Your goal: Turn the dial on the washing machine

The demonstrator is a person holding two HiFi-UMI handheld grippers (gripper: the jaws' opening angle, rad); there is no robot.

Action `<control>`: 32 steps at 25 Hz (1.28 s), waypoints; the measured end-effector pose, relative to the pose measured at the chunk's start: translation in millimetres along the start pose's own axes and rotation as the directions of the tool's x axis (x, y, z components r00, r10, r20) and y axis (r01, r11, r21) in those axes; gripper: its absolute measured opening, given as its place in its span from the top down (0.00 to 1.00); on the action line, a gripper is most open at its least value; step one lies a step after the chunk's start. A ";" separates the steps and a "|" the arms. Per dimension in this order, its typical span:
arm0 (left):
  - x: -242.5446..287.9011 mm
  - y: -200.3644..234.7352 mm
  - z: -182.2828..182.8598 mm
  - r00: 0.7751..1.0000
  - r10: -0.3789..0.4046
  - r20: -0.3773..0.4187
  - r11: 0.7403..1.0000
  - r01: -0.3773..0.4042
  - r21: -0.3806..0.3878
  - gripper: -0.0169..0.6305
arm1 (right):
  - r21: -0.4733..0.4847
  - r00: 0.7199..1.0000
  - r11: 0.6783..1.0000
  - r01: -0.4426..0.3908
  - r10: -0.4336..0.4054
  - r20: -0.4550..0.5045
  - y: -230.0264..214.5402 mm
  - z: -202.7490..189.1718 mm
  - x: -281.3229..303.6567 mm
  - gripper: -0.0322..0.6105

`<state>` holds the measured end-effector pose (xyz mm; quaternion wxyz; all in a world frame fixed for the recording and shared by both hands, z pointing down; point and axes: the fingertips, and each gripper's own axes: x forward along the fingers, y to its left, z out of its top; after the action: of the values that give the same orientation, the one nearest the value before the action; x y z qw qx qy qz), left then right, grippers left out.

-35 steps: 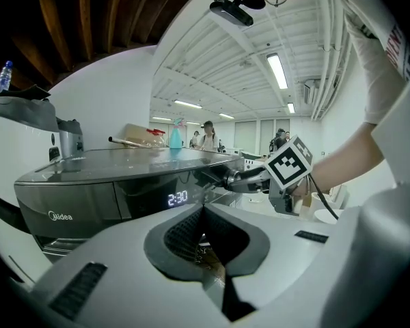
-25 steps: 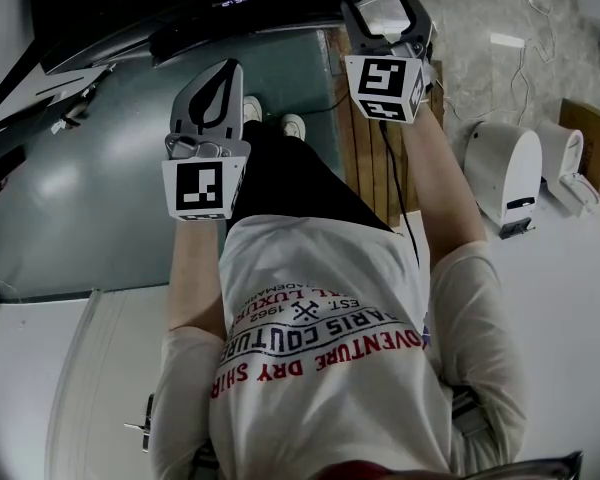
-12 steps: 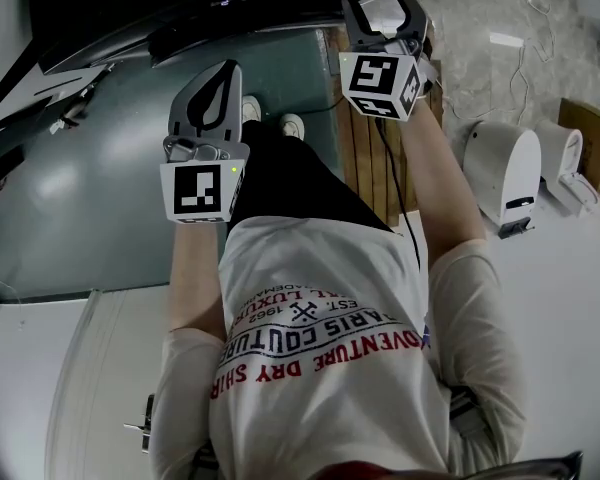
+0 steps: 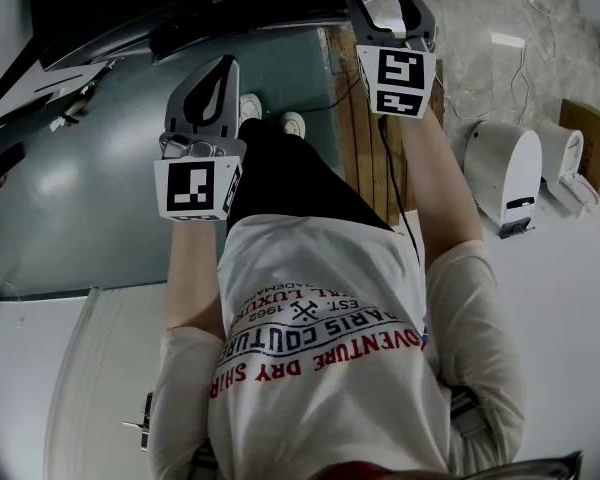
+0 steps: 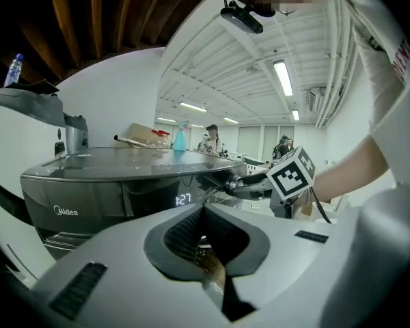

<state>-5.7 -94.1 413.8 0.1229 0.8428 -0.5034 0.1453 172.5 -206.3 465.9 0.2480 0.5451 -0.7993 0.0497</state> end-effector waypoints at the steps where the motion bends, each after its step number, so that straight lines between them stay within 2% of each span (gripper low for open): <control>1: -0.2 1.2 0.1 1.000 0.002 0.001 1.000 -0.002 -0.006 0.95 | 0.008 1.000 1.000 -0.001 0.001 0.000 -0.3 -0.5 0.2 0.51; 7: 0.0 1.8 1.5 1.000 0.003 0.005 1.000 -0.003 0.007 0.95 | 0.040 0.999 0.998 -0.040 0.040 0.004 -4.6 -4.1 1.1 0.51; 11: -2.5 -0.5 9.5 1.000 0.003 0.019 1.000 -0.003 0.016 0.95 | -0.005 0.999 0.999 -0.032 0.032 0.031 -2.2 8.0 -11.1 0.51; 14: -7.4 -5.3 27.7 0.999 -0.005 0.043 0.999 0.004 0.039 0.95 | -0.015 0.994 0.998 -0.065 0.066 0.085 7.5 25.0 -29.4 0.51; 17: -14.8 -8.4 45.6 0.998 -0.011 0.056 0.999 0.009 0.051 0.95 | 0.004 0.985 0.994 -0.111 0.109 0.135 17.8 43.6 -53.6 0.56; 24: -38.8 -7.7 83.0 0.996 0.002 0.087 0.993 -0.012 0.115 0.95 | 0.038 0.966 0.990 -0.133 0.121 0.230 21.8 91.4 -108.5 0.85; 29: -60.0 -11.9 113.5 0.994 0.006 0.107 0.990 -0.021 0.140 0.95 | 0.006 0.946 0.992 -0.124 0.116 0.303 21.2 127.3 -144.4 0.90; 32: -73.7 -16.9 134.6 0.991 -0.003 0.135 0.987 -0.019 0.158 0.95 | 0.026 0.939 0.988 -0.154 0.138 0.314 23.5 141.3 -161.4 0.91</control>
<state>-7.6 -74.0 260.7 0.0204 0.8557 -0.5009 0.1280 148.8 -109.6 274.4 0.1006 0.4914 -0.8651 0.0015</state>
